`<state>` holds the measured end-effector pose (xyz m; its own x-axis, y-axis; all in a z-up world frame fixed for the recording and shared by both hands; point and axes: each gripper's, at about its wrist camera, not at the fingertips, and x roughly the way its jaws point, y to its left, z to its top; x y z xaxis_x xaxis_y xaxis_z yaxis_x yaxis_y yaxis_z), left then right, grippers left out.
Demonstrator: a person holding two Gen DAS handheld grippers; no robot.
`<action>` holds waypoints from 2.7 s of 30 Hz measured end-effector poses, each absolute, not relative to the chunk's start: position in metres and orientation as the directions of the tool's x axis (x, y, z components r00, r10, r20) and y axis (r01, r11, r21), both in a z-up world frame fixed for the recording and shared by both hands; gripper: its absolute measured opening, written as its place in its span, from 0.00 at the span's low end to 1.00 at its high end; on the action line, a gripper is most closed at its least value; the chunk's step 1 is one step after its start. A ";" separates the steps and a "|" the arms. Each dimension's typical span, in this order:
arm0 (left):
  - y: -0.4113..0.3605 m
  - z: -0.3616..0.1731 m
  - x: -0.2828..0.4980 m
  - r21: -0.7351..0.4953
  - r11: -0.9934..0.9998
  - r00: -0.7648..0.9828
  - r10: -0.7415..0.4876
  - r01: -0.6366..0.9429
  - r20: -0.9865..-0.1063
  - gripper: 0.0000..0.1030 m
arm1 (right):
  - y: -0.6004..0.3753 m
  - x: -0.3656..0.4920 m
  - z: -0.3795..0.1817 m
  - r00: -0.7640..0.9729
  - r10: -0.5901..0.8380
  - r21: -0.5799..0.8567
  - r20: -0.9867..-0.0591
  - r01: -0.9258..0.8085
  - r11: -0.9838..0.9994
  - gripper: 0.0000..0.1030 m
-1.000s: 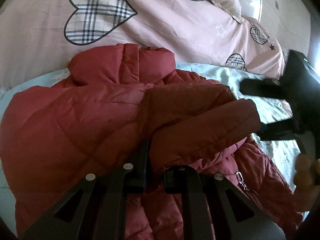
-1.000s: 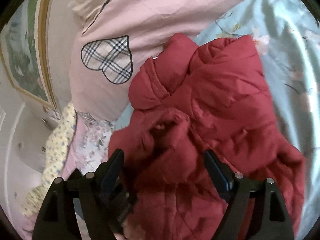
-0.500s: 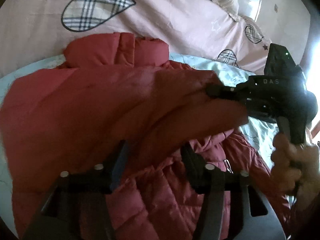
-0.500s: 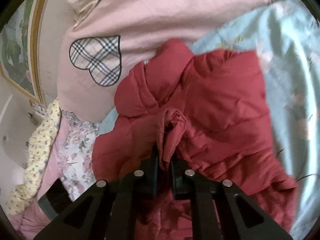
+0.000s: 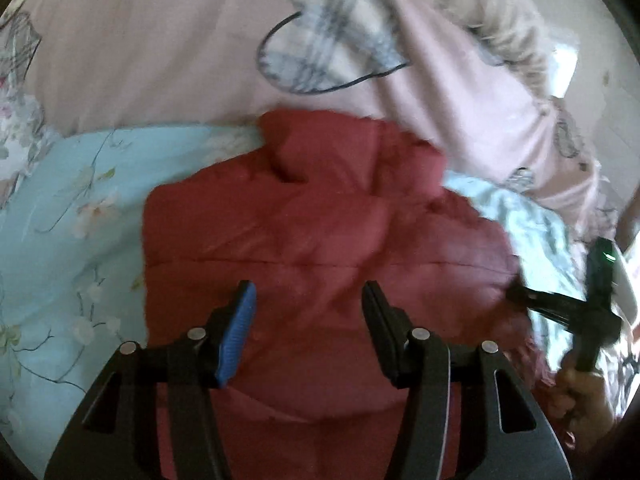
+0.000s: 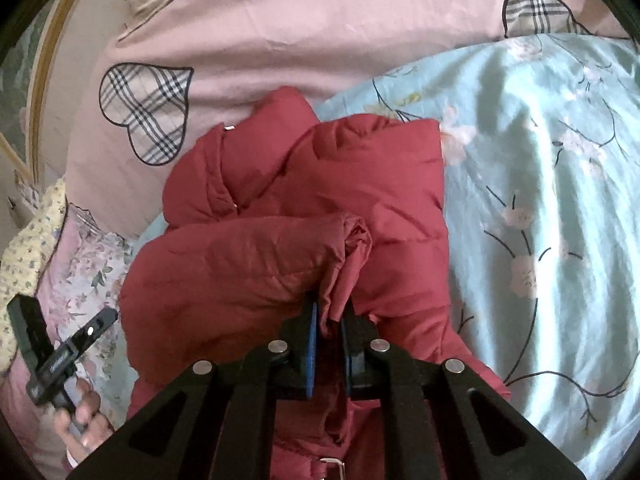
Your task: Fold large clothes
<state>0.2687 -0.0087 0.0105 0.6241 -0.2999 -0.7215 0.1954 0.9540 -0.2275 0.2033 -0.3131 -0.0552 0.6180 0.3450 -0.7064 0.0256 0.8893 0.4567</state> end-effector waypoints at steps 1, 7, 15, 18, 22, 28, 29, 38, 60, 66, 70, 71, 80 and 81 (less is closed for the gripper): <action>-0.005 -0.002 0.278 -0.215 0.962 0.606 -0.273 0.168 -0.747 0.52 | -0.313 0.203 -0.055 0.621 0.340 0.452 -0.707 0.026 0.891 0.13; -0.003 -0.042 0.287 -0.174 0.977 0.556 -0.215 0.126 -0.803 0.52 | -0.315 0.184 -0.027 0.697 0.201 0.360 -0.688 0.088 0.929 0.31; -0.013 -0.041 0.284 -0.104 0.990 0.567 -0.142 0.100 -0.812 0.52 | -0.255 0.172 0.004 0.757 0.191 0.204 -0.624 -0.078 0.976 0.35; -0.013 -0.039 0.286 -0.084 0.993 0.566 -0.119 0.089 -0.816 0.52 | -0.235 0.184 -0.020 0.710 0.195 0.168 -0.677 -0.108 0.980 0.34; -0.013 -0.038 0.287 -0.073 0.993 0.563 -0.115 0.096 -0.818 0.53 | -0.235 0.198 -0.061 0.630 0.113 0.099 -0.768 -0.058 0.993 0.32; -0.008 -0.025 0.278 -0.084 0.988 0.572 -0.145 0.132 -0.807 0.52 | -0.254 0.201 -0.080 0.594 0.088 0.092 -0.800 -0.024 0.995 0.32; -0.005 -0.022 0.275 -0.098 0.986 0.578 -0.159 0.136 -0.800 0.52 | -0.253 0.201 -0.080 0.593 0.083 0.085 -0.801 -0.025 0.996 0.32; 0.004 -0.037 0.274 -0.090 0.986 0.555 -0.152 0.138 -0.818 0.53 | -0.242 0.202 -0.073 0.603 0.048 0.064 -0.796 0.006 0.998 0.33; 0.015 -0.052 0.268 -0.104 0.987 0.530 -0.153 0.121 -0.834 0.57 | -0.242 0.203 -0.086 0.609 0.055 0.057 -0.791 -0.016 0.998 0.38; 0.018 -0.047 0.268 -0.123 0.985 0.523 -0.167 0.117 -0.836 0.57 | -0.244 0.198 -0.081 0.615 0.069 0.079 -0.786 -0.011 0.997 0.41; 0.029 -0.033 0.254 -0.148 0.984 0.530 -0.179 0.101 -0.829 0.57 | -0.252 0.181 -0.064 0.615 0.134 0.168 -0.777 -0.002 0.986 0.44; 0.032 -0.030 0.249 -0.157 0.983 0.534 -0.183 0.094 -0.826 0.57 | -0.253 0.176 -0.060 0.616 0.148 0.187 -0.774 -0.001 0.982 0.46; 0.064 -0.017 0.175 -0.203 0.979 0.521 -0.183 0.018 -0.834 0.57 | -0.258 0.101 -0.034 0.609 0.250 0.312 -0.753 -0.004 0.950 0.56; 0.067 -0.017 0.171 -0.213 0.977 0.518 -0.188 0.013 -0.834 0.57 | -0.258 0.092 -0.033 0.611 0.261 0.326 -0.748 -0.004 0.945 0.57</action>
<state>0.1712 0.0669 -0.0173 0.5183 -0.1884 -0.8342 0.0127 0.9770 -0.2128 0.0925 -0.2582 -0.0334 0.6109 0.2607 -0.7475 -0.0042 0.9453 0.3262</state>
